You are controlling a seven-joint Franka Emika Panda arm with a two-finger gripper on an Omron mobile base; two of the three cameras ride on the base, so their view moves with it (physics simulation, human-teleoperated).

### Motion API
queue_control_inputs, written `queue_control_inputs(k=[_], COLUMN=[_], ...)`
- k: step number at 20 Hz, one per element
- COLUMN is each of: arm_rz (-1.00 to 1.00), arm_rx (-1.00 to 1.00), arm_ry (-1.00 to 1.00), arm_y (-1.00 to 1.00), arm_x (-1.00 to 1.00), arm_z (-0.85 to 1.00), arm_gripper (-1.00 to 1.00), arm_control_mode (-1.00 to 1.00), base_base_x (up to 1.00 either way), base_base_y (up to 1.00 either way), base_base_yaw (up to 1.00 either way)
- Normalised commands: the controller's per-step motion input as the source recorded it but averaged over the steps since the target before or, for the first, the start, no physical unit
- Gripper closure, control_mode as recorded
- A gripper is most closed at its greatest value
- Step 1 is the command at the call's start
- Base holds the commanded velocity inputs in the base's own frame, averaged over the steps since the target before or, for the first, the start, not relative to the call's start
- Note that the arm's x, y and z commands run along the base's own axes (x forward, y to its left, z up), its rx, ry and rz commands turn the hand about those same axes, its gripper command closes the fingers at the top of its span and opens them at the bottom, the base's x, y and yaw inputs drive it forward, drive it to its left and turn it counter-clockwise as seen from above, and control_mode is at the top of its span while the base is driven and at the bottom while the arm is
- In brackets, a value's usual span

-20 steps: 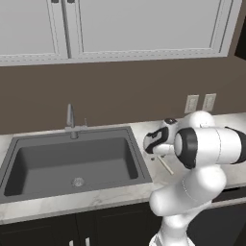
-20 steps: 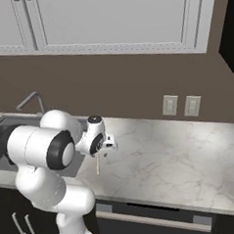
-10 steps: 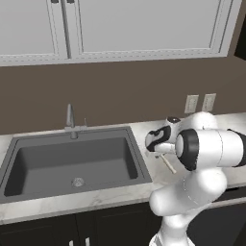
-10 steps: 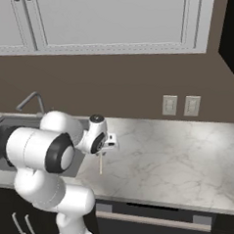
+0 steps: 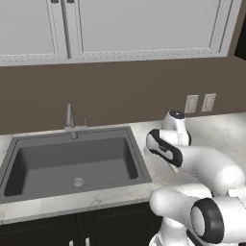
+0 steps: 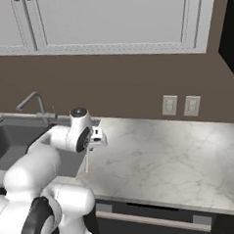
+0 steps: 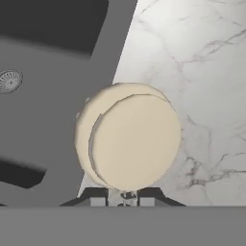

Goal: Grab the spray bottle from the cabinet, then place it next to the cutting board for sanitizing. Then grab the dish brush from the countertop next to the sink and place it next to the cutting board.

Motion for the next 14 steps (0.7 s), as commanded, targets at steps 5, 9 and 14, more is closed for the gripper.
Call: queue_control_inputs(k=[5,9,14], arm_rz=[0.0,0.0,0.07], arm_rx=[-0.06,0.01,0.14], arm_ry=[-0.22,-0.47,-0.51], arm_y=[0.46,0.16,0.0], arm_x=[-0.33,-0.43,-0.35], arm_z=[1.0,0.97,0.98], arm_gripper=[1.0,1.0,1.0], arm_control_mode=[-1.0,-1.0,-1.0], base_base_x=[0.0,0.0,0.0], base_base_y=[0.0,0.0,0.0], base_base_yaw=[0.0,0.0,0.0])
